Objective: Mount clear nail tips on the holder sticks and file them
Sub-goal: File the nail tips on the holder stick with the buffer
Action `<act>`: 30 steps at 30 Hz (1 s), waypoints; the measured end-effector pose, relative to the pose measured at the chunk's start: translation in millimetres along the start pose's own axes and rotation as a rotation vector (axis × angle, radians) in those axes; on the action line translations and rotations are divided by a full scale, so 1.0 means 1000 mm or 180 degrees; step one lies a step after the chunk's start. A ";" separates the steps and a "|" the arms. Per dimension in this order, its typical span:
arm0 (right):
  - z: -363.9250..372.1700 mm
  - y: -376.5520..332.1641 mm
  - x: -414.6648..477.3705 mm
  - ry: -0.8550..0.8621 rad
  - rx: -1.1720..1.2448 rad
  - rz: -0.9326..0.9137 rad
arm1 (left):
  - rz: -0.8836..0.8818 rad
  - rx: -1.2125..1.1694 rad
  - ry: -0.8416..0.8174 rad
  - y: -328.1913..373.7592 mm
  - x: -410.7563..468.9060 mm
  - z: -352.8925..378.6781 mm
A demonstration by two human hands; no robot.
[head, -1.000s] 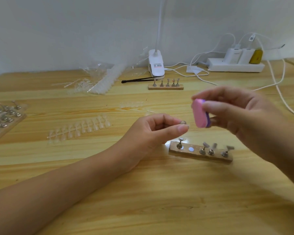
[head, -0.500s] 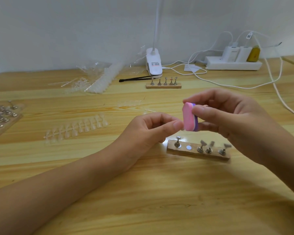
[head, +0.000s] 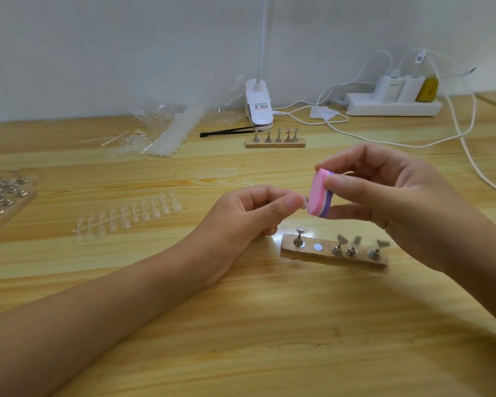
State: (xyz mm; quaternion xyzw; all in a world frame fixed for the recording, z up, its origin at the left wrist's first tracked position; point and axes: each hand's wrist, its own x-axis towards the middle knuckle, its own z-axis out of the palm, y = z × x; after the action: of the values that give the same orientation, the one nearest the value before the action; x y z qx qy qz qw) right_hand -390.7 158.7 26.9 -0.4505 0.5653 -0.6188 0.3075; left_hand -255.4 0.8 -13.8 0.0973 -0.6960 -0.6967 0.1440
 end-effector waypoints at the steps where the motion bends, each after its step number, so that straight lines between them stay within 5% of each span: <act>1: 0.000 -0.001 0.000 -0.0078 -0.0019 0.0030 | 0.0007 0.0028 -0.0018 0.000 0.000 0.000; 30: 0.008 -0.005 -0.003 0.0187 0.0061 -0.0070 | 0.0002 -0.0032 0.0052 -0.004 0.001 -0.003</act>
State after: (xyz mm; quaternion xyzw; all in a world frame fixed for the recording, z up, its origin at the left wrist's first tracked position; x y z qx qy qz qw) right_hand -382.0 158.5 30.5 -0.4354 0.5631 -0.6405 0.2881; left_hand -256.0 -2.3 -17.7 0.1021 -0.6914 -0.6992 0.1505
